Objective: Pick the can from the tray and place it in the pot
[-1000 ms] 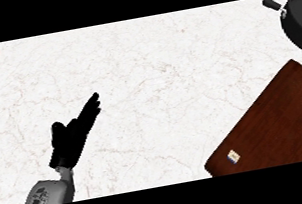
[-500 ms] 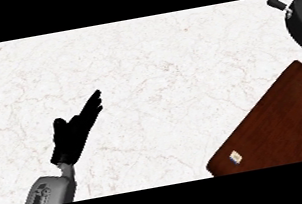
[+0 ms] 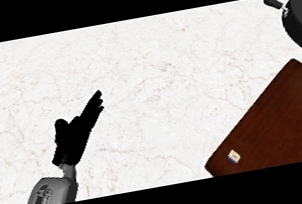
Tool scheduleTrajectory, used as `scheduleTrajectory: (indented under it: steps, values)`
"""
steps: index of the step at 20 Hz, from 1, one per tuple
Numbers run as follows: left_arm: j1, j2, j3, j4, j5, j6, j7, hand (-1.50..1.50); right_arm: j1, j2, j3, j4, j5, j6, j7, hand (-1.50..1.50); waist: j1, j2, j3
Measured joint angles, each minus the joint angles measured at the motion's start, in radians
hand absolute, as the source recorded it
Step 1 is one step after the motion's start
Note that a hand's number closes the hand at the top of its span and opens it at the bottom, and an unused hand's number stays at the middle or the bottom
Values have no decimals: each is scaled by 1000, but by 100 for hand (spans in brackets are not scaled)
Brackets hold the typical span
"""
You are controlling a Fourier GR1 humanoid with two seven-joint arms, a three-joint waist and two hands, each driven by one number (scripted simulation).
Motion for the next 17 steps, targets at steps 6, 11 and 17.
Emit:
scheduleTrajectory:
  steps: [6,11,17]
  values:
    - [15,4,8,-4,3,0,-8,0,-39,3,-217,-16,-212,-79,-62,-150,-12,-3,1]
    - [17,7,12,-7,0,0,-15,0,-49,-50,-362,-18,-348,-154,-69,-150,-16,-2,0]
    - [25,14,24,-6,5,-6,-26,0,7,-141,-494,-22,-472,-152,-138,-150,-25,-2,0]
